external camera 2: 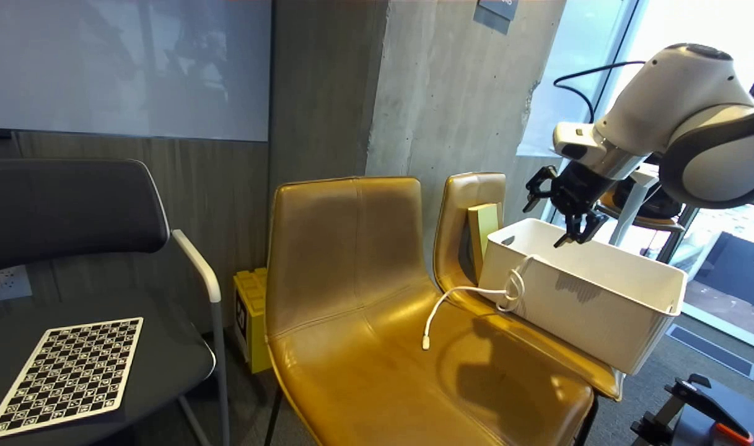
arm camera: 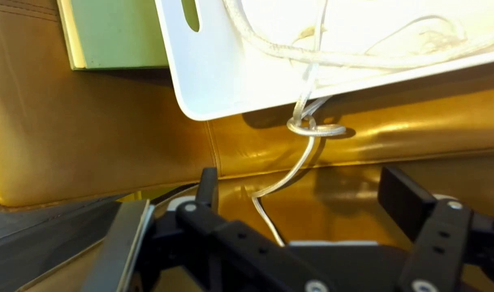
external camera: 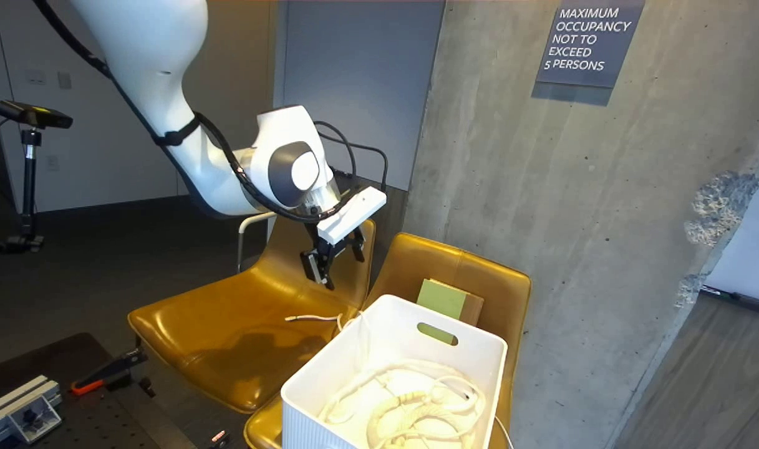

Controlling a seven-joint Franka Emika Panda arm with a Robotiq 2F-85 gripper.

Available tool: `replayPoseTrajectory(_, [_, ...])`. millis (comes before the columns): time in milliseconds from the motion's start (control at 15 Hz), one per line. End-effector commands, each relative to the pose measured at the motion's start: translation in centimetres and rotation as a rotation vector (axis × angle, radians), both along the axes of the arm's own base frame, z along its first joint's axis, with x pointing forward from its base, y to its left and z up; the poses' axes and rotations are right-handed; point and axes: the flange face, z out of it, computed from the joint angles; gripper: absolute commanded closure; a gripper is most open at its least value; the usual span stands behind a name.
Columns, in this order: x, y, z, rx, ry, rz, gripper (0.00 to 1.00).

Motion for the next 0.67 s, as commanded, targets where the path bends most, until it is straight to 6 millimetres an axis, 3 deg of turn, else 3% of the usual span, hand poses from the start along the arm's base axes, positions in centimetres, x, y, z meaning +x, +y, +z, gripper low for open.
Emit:
replayPoseTrajectory(0, [2.0, 0.1, -3.9, -0.083, 0.026, 0.016, 0.00])
replayPoseTrajectory(333, [2.3, 1.7, -8.1, -0.119, 0.071, 0.032, 0.00])
replayPoseTrajectory(600, [2.4, 1.9, -9.5, -0.145, 0.072, 0.050, 0.00])
